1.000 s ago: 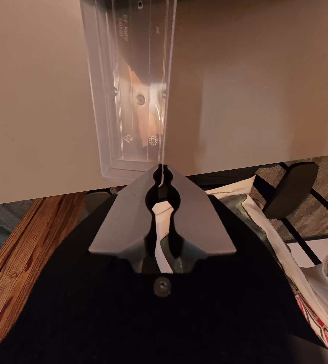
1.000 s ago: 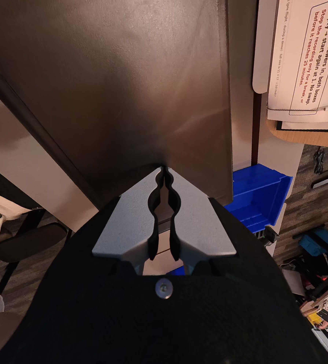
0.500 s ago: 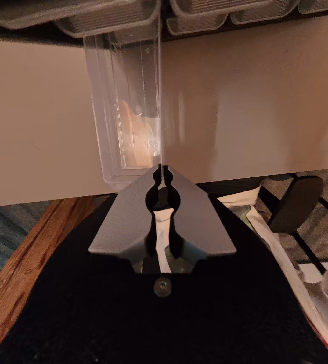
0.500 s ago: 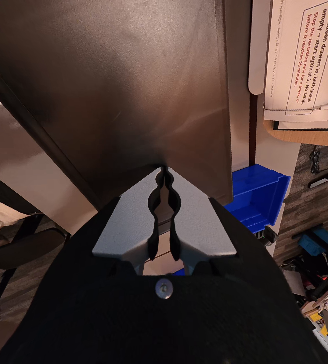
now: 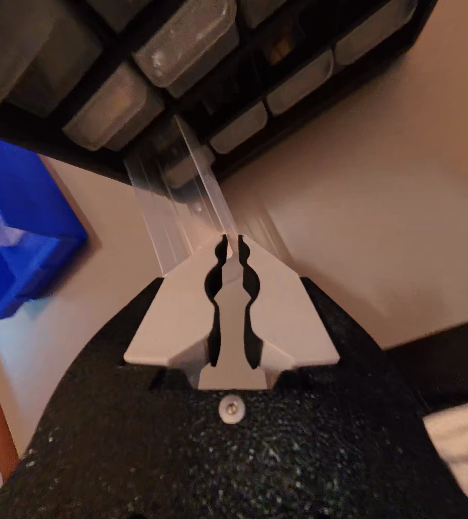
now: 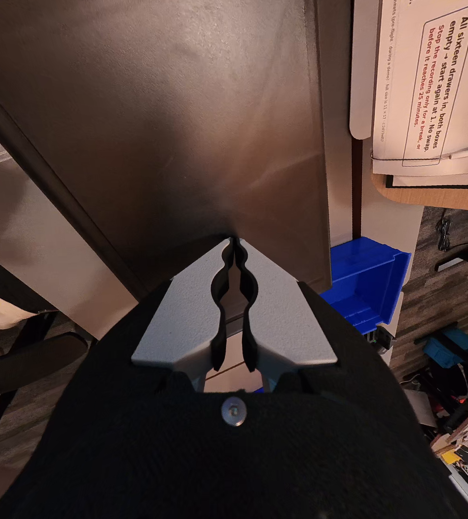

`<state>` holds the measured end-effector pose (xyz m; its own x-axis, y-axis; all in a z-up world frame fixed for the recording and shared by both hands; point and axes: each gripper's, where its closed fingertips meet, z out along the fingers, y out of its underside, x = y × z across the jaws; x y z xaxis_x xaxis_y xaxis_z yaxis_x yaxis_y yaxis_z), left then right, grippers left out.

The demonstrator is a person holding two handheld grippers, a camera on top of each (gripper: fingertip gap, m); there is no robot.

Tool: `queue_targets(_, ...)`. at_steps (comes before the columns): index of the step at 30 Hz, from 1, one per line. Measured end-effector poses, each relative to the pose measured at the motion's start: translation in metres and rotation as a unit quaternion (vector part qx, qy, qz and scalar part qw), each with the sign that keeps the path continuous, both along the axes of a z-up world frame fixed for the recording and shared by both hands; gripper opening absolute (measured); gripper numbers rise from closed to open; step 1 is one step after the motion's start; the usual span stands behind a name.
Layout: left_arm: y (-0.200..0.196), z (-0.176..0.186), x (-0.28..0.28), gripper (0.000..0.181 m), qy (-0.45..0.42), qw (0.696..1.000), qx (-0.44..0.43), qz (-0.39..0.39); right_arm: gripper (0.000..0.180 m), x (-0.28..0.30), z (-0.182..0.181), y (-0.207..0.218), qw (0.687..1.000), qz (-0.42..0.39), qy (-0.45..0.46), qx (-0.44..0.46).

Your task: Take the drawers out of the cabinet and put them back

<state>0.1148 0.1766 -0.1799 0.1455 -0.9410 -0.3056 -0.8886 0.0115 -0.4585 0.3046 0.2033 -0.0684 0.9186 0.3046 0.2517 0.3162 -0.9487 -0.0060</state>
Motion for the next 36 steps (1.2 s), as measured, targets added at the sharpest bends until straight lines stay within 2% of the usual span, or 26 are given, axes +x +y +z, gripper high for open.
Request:
queue_targets(1, 0.002, 0.0, 0.001, 0.004, -0.03, 0.999, 0.028, -0.013, 0.0, 0.0, 0.0, 0.0, 1.0, 0.001, 0.0, 0.001)
queue_targets(4, 0.008, -0.003, 0.006, 0.006, -0.089, 0.982, 0.149, -0.069, 0.0, 0.0, 0.0, 0.0, 1.0, 0.002, -0.001, 0.004)
queue_targets(7, 0.007, 0.001, 0.017, 0.008, -0.15, 0.946, 0.262, -0.117, 0.0, 0.0, 0.0, 0.0, 1.0, 0.004, -0.004, 0.005)
queue_targets(11, 0.01, 0.002, 0.026, 0.009, -0.186, 0.902, 0.353, -0.164, 0.0, 0.0, 0.0, 0.0, 1.0, 0.01, -0.008, 0.005)
queue_targets(12, 0.012, 0.004, 0.028, 0.005, -0.195, 0.893, 0.369, -0.169, 0.0, 0.0, 0.0, 0.0, 1.0, 0.01, -0.008, 0.006)
queue_targets(15, 0.016, 0.009, 0.029, 0.017, -0.216, 0.868, 0.408, -0.18, 0.0, 0.0, 0.0, 0.0, 1.0, 0.01, -0.007, 0.008)
queue_targets(20, 0.006, -0.001, 0.026, 0.038, -0.255, 0.87, 0.365, -0.212, 0.0, 0.0, 0.0, 0.0, 1.0, 0.012, -0.018, -0.001)
queue_targets(22, 0.001, -0.001, 0.016, 0.039, -0.255, 0.861, 0.368, -0.24, 0.0, 0.0, 0.0, 0.0, 0.999, 0.015, -0.029, -0.009)
queue_targets(25, 0.009, 0.001, -0.007, 0.036, -0.229, 0.841, 0.412, -0.266, 0.0, 0.001, 0.0, 0.0, 0.999, 0.013, -0.039, -0.015)
queue_targets(27, 0.023, 0.001, -0.019, 0.024, -0.202, 0.827, 0.451, -0.269, 0.0, 0.001, 0.0, 0.0, 0.999, 0.012, -0.043, -0.014)
queue_targets(30, 0.028, 0.0, -0.027, 0.0, -0.188, 0.789, 0.509, -0.289, 0.0, 0.001, 0.0, 0.0, 0.999, 0.007, -0.043, -0.015)
queue_targets(33, 0.021, -0.007, -0.026, 0.0, -0.183, 0.757, 0.545, -0.31, 0.0, 0.001, 0.0, 0.0, 0.999, 0.003, -0.044, -0.016)
queue_targets(36, 0.021, -0.01, -0.019, 0.0, -0.181, 0.748, 0.561, -0.306, 0.0, 0.001, 0.0, 0.0, 0.999, 0.001, -0.044, -0.016)
